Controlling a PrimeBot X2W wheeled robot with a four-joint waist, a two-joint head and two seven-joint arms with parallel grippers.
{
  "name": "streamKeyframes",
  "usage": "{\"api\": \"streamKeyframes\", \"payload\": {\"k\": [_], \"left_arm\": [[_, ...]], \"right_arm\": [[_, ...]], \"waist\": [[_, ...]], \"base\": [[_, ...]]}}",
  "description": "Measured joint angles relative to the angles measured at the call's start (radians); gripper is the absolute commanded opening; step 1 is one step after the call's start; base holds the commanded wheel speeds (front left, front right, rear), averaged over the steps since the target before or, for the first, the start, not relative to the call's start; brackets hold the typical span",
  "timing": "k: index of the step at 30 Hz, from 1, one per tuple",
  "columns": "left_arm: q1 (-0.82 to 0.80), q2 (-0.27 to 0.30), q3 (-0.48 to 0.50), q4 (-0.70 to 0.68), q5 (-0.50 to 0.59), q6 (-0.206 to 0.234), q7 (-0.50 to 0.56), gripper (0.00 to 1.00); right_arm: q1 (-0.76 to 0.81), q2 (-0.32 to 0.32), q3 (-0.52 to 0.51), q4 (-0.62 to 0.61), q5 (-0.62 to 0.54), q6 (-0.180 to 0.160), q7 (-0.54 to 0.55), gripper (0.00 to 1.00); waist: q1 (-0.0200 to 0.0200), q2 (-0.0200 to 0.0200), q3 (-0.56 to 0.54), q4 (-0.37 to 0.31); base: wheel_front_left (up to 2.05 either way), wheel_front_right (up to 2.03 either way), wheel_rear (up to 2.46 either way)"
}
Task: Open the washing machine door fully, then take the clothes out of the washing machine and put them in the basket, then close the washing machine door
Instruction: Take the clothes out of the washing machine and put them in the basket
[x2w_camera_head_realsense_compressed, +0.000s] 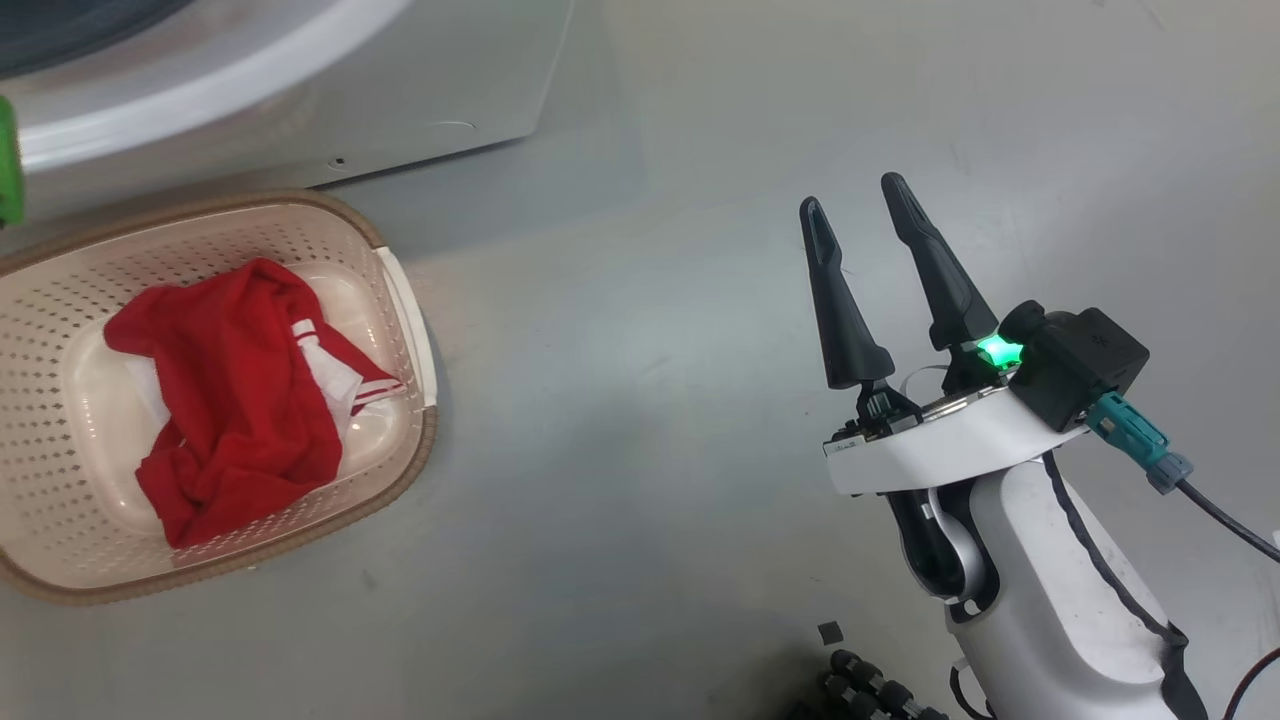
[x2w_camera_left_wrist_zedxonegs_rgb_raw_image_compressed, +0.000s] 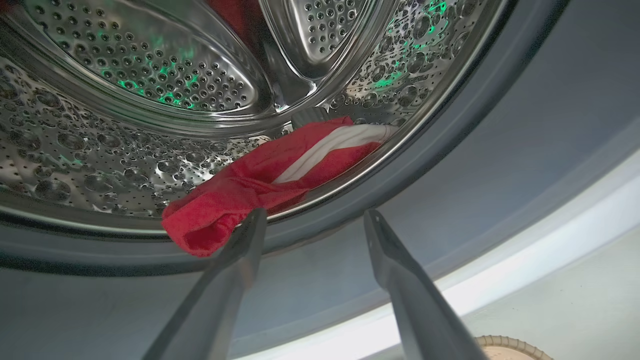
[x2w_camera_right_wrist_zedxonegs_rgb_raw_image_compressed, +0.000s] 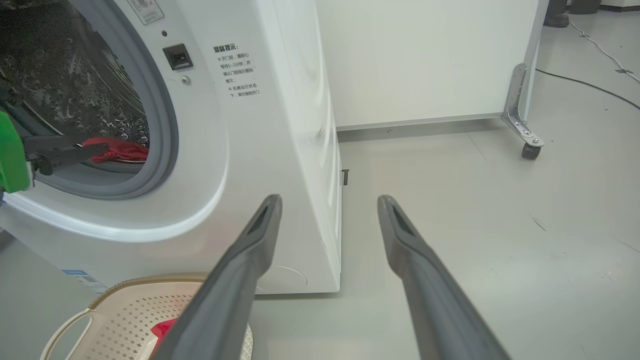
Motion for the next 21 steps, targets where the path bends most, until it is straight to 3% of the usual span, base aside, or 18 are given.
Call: {"api": "streamKeyframes", "payload": {"k": [12,21], "left_arm": [[-0.151,0.114,0.017,0.069,0.049,-0.028,0.058,1.0],[-0.254,0.169,0.044,0.116,0.052,-0.044,0.109,1.0]], "right_arm": [[-0.026,0.003,0.035,-0.002,0.051,-0.035,0.0,1.0],[-0.039,0.004,0.044,-0.008,0.056,-0.051,0.0,1.0]], "waist": [[0.0,0.0,0.082,-0.099],[0.0,0.0,0.12,-0.12]], "base": [[0.0,0.0,0.0],[0.0,0.0,0.0]]}}
